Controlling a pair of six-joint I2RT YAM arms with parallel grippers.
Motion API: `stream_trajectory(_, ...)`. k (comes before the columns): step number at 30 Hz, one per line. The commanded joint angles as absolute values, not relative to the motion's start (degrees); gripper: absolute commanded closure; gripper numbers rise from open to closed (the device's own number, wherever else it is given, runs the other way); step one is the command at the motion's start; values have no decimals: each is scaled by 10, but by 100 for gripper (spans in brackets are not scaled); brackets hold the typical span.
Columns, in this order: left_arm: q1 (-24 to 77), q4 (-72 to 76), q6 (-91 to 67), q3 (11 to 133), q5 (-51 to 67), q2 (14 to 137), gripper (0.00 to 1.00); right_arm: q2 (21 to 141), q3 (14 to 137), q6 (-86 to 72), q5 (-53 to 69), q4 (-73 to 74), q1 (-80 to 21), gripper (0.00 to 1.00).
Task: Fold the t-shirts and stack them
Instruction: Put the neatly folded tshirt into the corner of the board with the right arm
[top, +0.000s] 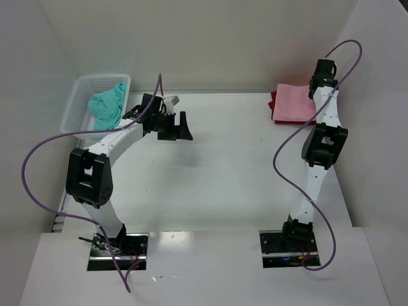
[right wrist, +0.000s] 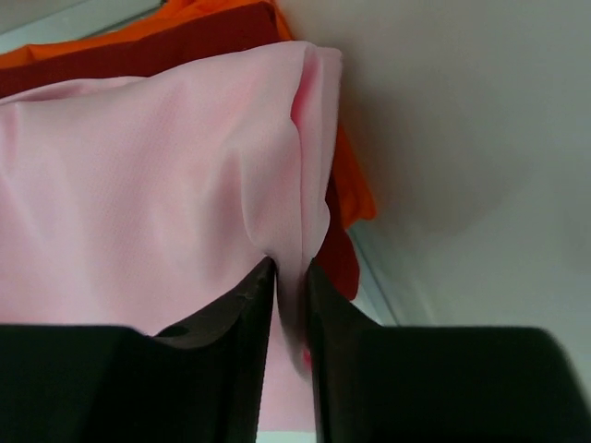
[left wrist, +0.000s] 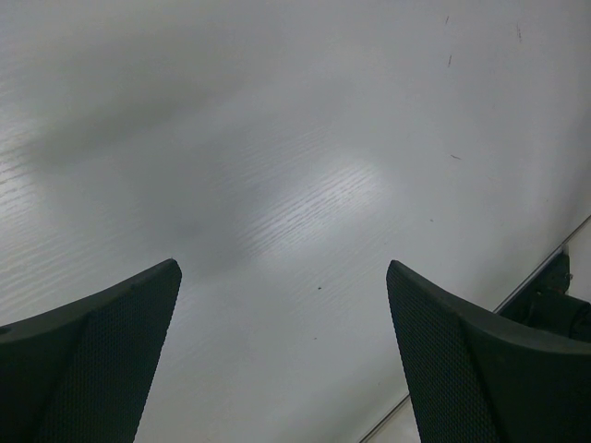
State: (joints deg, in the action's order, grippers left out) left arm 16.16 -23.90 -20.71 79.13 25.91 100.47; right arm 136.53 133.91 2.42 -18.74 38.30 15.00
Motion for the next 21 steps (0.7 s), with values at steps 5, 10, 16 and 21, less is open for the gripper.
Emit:
stream_trajectory(5,159,-246,-194,818,283,1012,0,1361,1414,13,-214,359,155,44)
stream_trajectory(10,159,-251,-194,835,294,1012,0,1296,1422,8,-203,359,135,16)
stream_trajectory(16,159,-257,-189,847,310,991,0,1181,1293,-11,-144,315,101,0)
stream_trajectory(21,159,-246,-164,847,322,956,0,1124,1075,-43,-128,210,89,0)
